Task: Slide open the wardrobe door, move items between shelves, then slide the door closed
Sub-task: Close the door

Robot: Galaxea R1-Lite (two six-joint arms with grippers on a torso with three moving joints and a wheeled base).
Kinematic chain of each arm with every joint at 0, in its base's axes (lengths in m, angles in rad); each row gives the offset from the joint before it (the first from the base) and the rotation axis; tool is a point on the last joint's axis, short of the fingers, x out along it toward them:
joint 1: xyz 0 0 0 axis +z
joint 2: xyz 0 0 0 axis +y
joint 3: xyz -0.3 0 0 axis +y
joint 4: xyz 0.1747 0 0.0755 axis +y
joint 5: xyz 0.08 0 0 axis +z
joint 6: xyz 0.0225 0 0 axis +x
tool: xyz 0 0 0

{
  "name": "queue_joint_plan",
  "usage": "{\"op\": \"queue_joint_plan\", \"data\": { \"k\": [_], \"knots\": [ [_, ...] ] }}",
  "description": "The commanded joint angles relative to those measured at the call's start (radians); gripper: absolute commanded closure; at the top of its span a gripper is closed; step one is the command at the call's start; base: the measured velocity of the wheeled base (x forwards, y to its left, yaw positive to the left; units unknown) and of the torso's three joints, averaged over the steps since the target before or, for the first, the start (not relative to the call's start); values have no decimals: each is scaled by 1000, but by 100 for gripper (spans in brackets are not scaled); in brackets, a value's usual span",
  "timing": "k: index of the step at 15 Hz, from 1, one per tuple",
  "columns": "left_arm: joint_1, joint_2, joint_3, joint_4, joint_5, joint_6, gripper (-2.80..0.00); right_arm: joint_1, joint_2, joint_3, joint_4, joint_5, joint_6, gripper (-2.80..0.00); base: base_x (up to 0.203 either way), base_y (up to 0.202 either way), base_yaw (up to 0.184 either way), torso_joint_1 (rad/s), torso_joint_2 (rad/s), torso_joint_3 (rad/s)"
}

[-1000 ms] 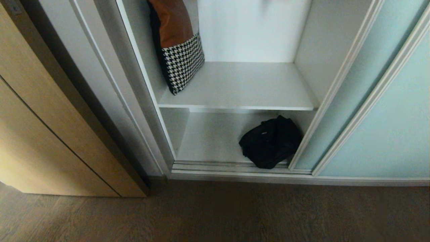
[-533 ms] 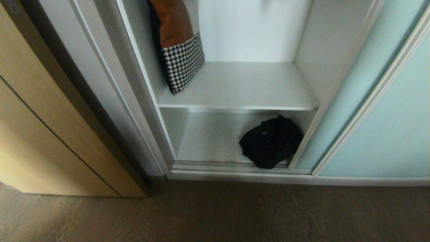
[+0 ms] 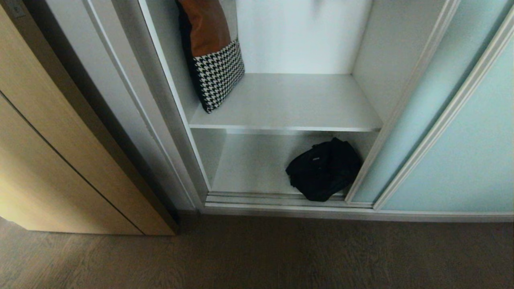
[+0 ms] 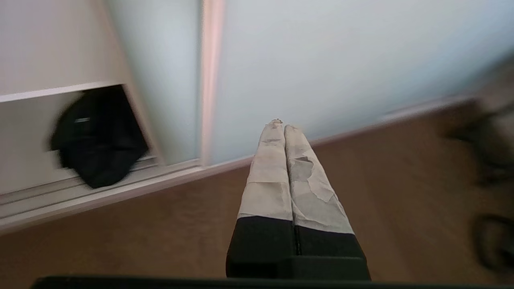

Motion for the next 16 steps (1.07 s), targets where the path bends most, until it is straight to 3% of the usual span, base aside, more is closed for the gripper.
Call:
{"op": "queue_joint_plan", "data": {
  "k": [1, 3, 6, 8, 16],
  "knots": [
    [0, 0, 0, -1, 0, -1, 0, -158, 71, -10, -32, 285, -1, 0, 0, 0, 0, 0, 0, 0],
    [0, 0, 0, 0, 0, 0, 0, -265, 133, -10, -63, 456, 6, 0, 0, 0, 0, 0, 0, 0],
    [0, 0, 0, -1, 0, -1, 0, -338, 212, -9, -82, 679, 41, 0, 0, 0, 0, 0, 0, 0],
    [0, 0, 0, 0, 1, 1, 0, -351, 253, -10, -114, 809, 106, 0, 0, 0, 0, 0, 0, 0],
    [0, 0, 0, 0, 0, 1, 0, -288, 387, -23, -324, 826, 341, 0, 0, 0, 0, 0, 0, 0]
  ]
}}
